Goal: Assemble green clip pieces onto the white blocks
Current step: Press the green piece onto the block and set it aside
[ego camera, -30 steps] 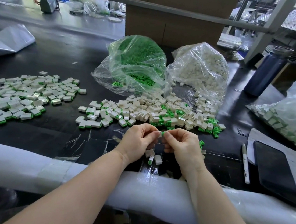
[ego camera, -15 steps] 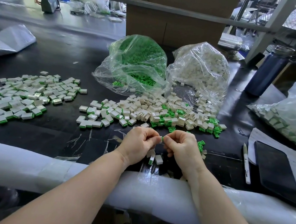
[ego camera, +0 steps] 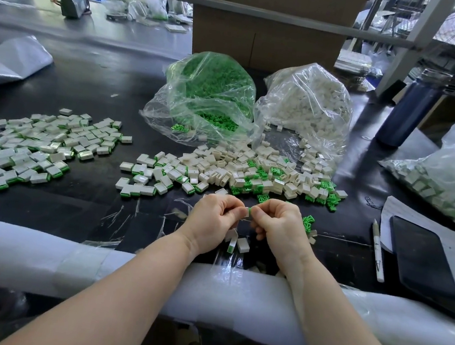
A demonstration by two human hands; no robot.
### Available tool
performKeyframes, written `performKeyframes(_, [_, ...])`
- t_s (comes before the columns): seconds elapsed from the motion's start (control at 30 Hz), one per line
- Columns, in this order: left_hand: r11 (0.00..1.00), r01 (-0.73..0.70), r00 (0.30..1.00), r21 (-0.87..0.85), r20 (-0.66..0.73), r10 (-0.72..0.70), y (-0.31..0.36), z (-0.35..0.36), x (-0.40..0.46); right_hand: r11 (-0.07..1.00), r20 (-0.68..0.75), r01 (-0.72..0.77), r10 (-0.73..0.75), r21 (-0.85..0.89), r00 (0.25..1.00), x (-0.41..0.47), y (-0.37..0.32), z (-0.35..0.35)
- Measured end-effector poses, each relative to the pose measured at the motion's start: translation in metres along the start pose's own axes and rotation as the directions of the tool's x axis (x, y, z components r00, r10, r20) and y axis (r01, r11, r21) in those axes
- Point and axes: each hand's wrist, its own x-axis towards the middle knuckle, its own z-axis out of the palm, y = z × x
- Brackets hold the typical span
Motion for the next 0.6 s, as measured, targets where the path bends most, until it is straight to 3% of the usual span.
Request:
performKeyframes(0.23, [1.000, 0.011, 1.000, 0.006, 0.017, -0.011, -0.0016, -0.0008, -0.0004, 1.000, 0.041, 0.012, -0.011, -0.023, 0.999, -0.0009, 0.0012, -0.0028])
performKeyframes(0.5, [0.997, -0.002, 0.999, -0.077, -0.042, -0.002, 0.0007, 0.0048, 0.0031, 0.979, -0.022, 0.042, -0.039, 0.198, 0.999, 0.0008, 0.0014, -0.0008])
performKeyframes(0.6, [0.996, -0.046, 0.998, -0.076, -0.045, 0.042, -0.0010, 0.0044, 0.0022, 0.982, -0.068, 0.057, -0.046, 0.177, 0.997, 0.0019, 0.0019, -0.0010])
